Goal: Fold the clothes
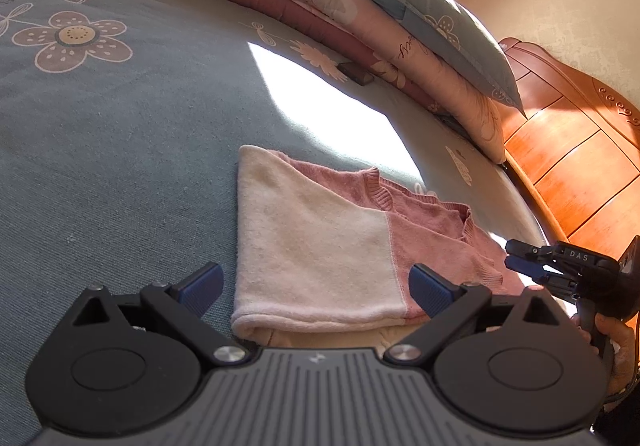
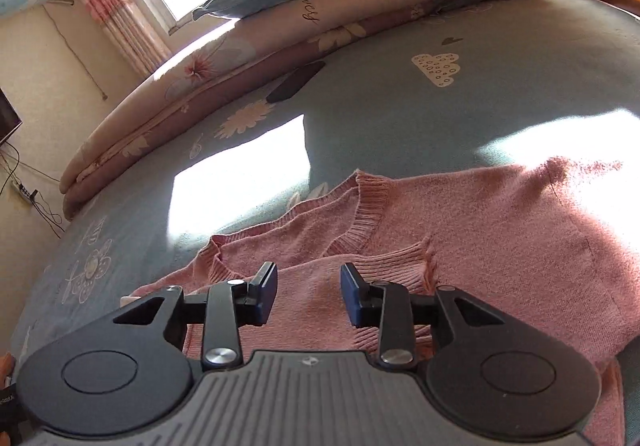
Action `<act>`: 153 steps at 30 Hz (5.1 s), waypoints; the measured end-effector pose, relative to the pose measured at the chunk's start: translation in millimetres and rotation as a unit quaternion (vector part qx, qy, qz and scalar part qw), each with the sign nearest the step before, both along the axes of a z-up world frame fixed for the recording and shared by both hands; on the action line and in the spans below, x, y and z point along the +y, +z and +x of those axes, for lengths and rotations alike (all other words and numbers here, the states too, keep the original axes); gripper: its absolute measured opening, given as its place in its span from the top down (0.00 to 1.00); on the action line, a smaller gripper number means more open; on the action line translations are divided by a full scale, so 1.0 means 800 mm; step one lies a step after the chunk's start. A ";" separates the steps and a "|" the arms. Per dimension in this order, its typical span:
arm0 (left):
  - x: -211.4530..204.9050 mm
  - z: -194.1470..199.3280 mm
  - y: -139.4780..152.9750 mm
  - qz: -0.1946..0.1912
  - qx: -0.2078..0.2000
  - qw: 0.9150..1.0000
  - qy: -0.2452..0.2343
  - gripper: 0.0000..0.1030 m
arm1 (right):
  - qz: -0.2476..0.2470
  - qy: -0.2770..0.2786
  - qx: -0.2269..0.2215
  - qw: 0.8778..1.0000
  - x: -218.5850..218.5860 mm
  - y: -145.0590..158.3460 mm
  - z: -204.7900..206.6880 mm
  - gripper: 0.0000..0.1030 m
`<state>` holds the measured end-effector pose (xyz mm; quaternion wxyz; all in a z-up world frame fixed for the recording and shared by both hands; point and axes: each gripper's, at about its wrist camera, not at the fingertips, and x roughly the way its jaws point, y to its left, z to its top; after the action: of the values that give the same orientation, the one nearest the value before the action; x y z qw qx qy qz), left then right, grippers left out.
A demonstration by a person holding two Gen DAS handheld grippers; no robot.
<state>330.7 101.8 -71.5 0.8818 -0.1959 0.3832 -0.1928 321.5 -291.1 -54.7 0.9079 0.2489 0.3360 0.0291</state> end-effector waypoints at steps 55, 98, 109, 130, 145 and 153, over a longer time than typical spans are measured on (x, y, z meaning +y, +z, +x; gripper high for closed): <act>-0.114 -0.043 -0.022 0.101 -0.048 0.982 -0.149 0.03 | -0.102 -0.033 0.092 0.990 -0.054 -0.027 -0.118 0.22; -0.108 -0.038 -0.028 0.095 -0.051 0.980 -0.166 0.01 | -0.090 0.004 0.090 0.992 -0.009 -0.051 -0.280 0.00; -0.107 -0.039 -0.030 0.091 -0.050 0.981 -0.163 0.01 | -0.167 0.008 0.088 0.982 0.021 -0.043 -0.330 0.00; -0.111 -0.043 -0.029 0.103 -0.055 0.980 -0.162 0.01 | -0.192 -0.076 0.087 0.975 -0.015 -0.010 -0.354 0.00; -0.112 -0.044 -0.028 0.106 -0.058 0.981 -0.155 0.01 | -0.401 -0.170 0.058 0.898 -0.097 0.172 -0.465 0.00; -0.116 -0.054 -0.028 0.135 -0.071 0.978 -0.143 0.01 | -0.363 -0.162 0.044 0.917 -0.089 0.146 -0.436 0.00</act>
<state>287.2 8.9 -93.8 0.8882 -0.0042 0.3665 -0.2769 -27.3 -362.7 62.4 0.9125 -0.0453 0.3183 -0.2530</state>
